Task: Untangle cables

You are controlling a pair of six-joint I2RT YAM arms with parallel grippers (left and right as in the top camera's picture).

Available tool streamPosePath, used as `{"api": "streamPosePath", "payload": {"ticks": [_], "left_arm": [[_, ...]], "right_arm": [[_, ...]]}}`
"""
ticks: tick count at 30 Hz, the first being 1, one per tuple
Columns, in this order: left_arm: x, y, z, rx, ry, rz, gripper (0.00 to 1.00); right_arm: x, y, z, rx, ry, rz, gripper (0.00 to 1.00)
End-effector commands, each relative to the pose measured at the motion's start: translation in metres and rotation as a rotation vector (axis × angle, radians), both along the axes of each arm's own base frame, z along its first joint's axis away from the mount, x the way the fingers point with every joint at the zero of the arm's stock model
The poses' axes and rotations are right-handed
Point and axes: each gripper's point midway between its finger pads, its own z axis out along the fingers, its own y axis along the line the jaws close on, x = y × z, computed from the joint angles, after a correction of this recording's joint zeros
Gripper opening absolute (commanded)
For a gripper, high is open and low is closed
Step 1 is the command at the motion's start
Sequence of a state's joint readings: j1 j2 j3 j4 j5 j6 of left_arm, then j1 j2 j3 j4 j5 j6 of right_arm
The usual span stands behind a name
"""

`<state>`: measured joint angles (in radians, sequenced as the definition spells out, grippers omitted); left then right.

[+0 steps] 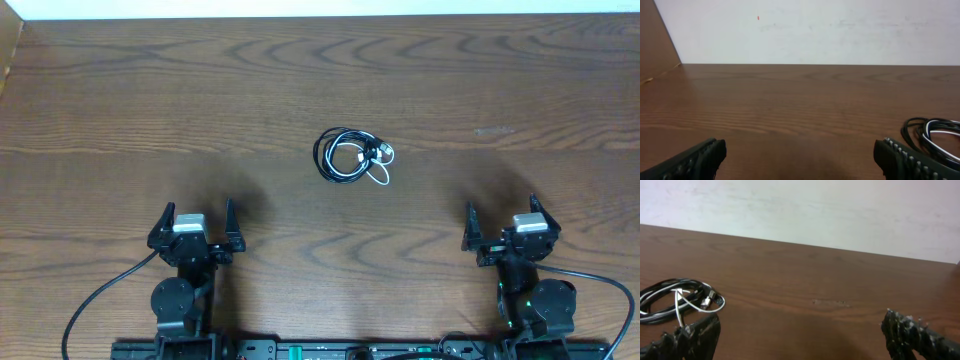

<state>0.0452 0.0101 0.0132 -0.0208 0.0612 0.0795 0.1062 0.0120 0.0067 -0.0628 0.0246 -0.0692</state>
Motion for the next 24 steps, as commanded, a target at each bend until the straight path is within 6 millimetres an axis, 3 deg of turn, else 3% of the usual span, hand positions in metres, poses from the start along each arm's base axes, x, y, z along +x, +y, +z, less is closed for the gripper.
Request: {"api": "streamPosePath", "payload": {"ticks": [1, 15, 24], "left_arm": [[-0.001, 0.0, -0.013, 0.0, 0.051, -0.002, 1.0], [0.005, 0.0, -0.005, -0.188, 0.141, 0.031, 1.0], [0.029, 0.001, -0.003, -0.196, 0.385, 0.049, 1.0]], "right_arm": [[0.0, -0.001, 0.002, 0.025, -0.007, -0.011, 0.99], [-0.001, -0.008, 0.002, 0.086, 0.074, -0.056, 0.99], [0.017, -0.005, 0.008, 0.062, 0.244, -0.063, 0.99]]}}
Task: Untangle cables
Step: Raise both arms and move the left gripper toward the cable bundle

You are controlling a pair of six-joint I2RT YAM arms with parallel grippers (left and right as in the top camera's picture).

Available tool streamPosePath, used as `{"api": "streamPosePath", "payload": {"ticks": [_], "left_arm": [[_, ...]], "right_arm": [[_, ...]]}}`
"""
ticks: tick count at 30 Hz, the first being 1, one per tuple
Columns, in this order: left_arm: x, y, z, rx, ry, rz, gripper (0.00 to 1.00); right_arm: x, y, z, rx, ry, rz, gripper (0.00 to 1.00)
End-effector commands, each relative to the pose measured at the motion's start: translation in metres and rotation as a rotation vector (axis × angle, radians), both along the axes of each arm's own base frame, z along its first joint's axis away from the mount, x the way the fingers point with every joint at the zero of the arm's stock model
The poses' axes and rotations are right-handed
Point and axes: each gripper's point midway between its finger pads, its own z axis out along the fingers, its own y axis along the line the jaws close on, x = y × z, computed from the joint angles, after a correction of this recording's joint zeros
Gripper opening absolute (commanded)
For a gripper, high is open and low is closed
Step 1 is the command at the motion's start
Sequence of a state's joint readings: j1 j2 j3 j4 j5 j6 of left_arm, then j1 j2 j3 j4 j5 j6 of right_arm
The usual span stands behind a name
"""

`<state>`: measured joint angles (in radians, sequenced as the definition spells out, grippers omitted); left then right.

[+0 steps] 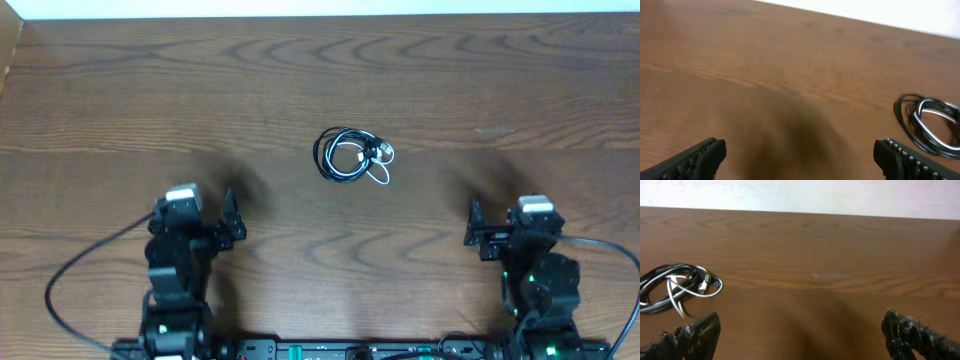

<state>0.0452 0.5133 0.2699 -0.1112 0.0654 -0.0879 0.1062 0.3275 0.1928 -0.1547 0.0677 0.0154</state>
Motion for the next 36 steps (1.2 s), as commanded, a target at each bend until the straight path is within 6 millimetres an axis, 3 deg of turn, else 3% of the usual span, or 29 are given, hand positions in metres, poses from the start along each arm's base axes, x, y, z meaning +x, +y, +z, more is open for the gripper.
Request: {"api": "streamPosePath", "payload": {"ticks": [1, 7, 11, 14, 18, 22, 29, 33, 36], "left_arm": [[0.013, 0.001, 0.011, -0.02, 0.112, 0.007, 1.0], [0.018, 0.001, 0.012, -0.032, 0.361, 0.008, 1.0], [0.012, 0.001, 0.018, -0.03, 0.512, 0.003, 1.0], [0.01, -0.012, 0.029, -0.08, 0.522, -0.054, 1.0], [0.006, -0.029, 0.032, -0.147, 0.519, -0.132, 1.0], [0.011, -0.032, 0.036, -0.162, 0.492, -0.139, 1.0], [0.042, -0.037, 0.066, -0.2, 0.352, -0.154, 1.0], [0.067, -0.038, 0.088, -0.197, 0.349, -0.162, 1.0], [0.082, -0.048, 0.091, -0.18, 0.365, -0.201, 0.98]], "right_arm": [[0.012, 0.002, 0.012, 0.008, 0.051, -0.001, 0.99], [0.031, 0.012, 0.002, 0.011, 0.257, 0.033, 0.99], [0.038, 0.016, -0.003, 0.005, 0.426, 0.049, 0.99], [0.045, 0.019, -0.001, 0.001, 0.544, 0.055, 0.99], [0.049, 0.028, 0.006, 0.027, 0.54, 0.094, 0.99], [0.05, 0.036, 0.011, 0.054, 0.522, 0.138, 0.99], [0.052, 0.036, 0.013, 0.054, 0.507, 0.138, 0.99], [0.052, 0.036, 0.013, 0.055, 0.507, 0.138, 0.99], [0.052, 0.036, 0.013, 0.064, 0.509, 0.132, 0.99]]}}
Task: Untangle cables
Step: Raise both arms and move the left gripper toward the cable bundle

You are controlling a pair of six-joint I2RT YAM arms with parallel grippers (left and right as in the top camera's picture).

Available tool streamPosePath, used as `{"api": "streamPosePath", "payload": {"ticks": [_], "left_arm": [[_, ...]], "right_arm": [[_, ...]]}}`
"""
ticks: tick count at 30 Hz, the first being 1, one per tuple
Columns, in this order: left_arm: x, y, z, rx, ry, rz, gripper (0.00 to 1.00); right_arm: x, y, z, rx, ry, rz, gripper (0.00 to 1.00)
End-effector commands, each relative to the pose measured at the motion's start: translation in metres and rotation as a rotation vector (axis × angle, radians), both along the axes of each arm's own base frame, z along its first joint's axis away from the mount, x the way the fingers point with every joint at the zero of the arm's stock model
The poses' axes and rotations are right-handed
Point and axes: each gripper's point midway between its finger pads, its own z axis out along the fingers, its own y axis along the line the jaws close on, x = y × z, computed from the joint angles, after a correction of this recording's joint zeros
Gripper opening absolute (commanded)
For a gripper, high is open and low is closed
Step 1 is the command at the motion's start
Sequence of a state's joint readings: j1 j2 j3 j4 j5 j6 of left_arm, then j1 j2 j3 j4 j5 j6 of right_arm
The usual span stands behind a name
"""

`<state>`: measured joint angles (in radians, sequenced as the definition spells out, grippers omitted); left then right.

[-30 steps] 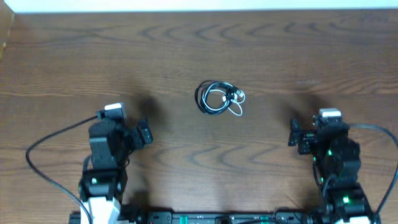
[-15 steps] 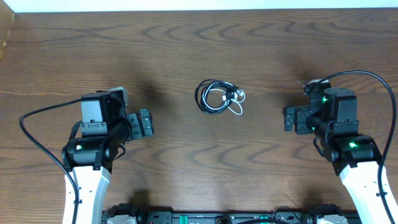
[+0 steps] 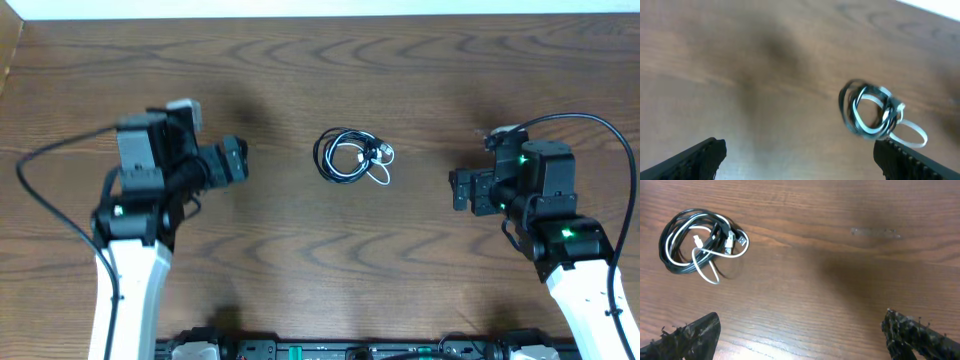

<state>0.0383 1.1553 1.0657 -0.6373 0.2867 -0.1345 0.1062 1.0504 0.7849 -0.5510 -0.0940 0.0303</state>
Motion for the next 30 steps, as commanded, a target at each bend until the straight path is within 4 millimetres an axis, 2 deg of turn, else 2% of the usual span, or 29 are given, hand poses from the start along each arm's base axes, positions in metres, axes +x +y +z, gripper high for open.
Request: {"api": "streamPosePath", "payload": {"ticks": [1, 5, 6, 10, 18, 20, 25, 28, 30], "left_arm": [[0.022, -0.018, 0.008, 0.003, 0.004, -0.061, 0.97], [0.037, -0.034, -0.018, 0.087, 0.062, -0.08, 0.97], [0.042, -0.043, -0.032, 0.114, 0.087, -0.097, 0.97], [0.054, -0.077, -0.067, 0.108, 0.145, -0.153, 0.97], [0.076, -0.14, -0.12, 0.045, 0.178, -0.187, 0.97], [0.076, -0.152, -0.137, 0.062, 0.194, -0.208, 0.97], [0.065, -0.166, -0.177, 0.138, 0.265, -0.233, 0.94], [0.057, -0.175, -0.194, 0.159, 0.301, -0.261, 0.85], [0.054, -0.175, -0.201, 0.179, 0.315, -0.262, 0.76]], "right_arm": [[0.003, 0.003, 0.01, 0.022, -0.023, -0.006, 0.99], [0.003, 0.003, 0.01, 0.022, -0.023, -0.006, 0.99], [0.003, 0.003, 0.01, 0.022, -0.023, -0.006, 0.99], [0.003, 0.003, 0.01, 0.022, -0.023, -0.006, 0.99], [0.003, 0.003, 0.01, 0.022, -0.022, -0.006, 0.99], [0.002, 0.003, 0.01, 0.022, -0.02, -0.006, 0.99], [0.002, 0.003, 0.01, 0.022, -0.019, -0.006, 0.99], [0.002, 0.003, 0.01, 0.022, -0.019, -0.006, 0.99], [0.002, 0.003, 0.01, 0.022, -0.019, -0.006, 0.99]]}}
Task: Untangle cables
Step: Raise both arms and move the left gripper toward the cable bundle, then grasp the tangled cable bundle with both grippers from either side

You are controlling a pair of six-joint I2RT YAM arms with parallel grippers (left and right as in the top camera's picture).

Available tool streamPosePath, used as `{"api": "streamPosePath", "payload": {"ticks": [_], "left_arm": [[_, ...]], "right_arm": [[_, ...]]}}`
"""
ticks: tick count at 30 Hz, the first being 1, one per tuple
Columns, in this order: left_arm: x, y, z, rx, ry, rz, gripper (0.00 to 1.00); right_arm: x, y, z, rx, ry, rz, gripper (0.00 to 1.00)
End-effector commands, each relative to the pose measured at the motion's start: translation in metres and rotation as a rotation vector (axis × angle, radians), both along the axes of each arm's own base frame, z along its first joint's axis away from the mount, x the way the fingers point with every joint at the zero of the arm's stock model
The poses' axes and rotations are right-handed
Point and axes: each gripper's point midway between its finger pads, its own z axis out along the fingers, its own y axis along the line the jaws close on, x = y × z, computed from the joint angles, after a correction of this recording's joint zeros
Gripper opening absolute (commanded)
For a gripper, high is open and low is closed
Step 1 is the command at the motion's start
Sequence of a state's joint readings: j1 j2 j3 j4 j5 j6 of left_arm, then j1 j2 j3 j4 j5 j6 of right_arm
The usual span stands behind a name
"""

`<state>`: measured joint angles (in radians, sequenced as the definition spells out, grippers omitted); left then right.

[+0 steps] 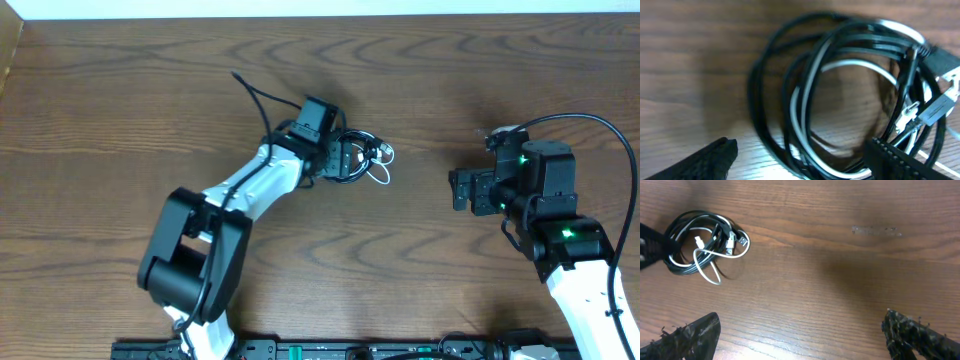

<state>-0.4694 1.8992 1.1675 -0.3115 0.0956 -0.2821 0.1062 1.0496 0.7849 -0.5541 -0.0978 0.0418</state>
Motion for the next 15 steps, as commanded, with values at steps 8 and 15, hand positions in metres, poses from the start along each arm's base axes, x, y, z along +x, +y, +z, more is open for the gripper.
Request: {"api": "streamPosePath", "payload": {"ticks": [8, 15], "left_arm": [[-0.014, -0.006, -0.02, 0.062, 0.049, -0.024, 0.42], [-0.014, -0.017, 0.001, 0.002, 0.024, -0.047, 0.08]], "right_arm": [[0.003, 0.002, 0.01, 0.012, -0.023, 0.0, 0.99], [0.003, 0.002, 0.01, 0.012, -0.023, 0.0, 0.99]]}}
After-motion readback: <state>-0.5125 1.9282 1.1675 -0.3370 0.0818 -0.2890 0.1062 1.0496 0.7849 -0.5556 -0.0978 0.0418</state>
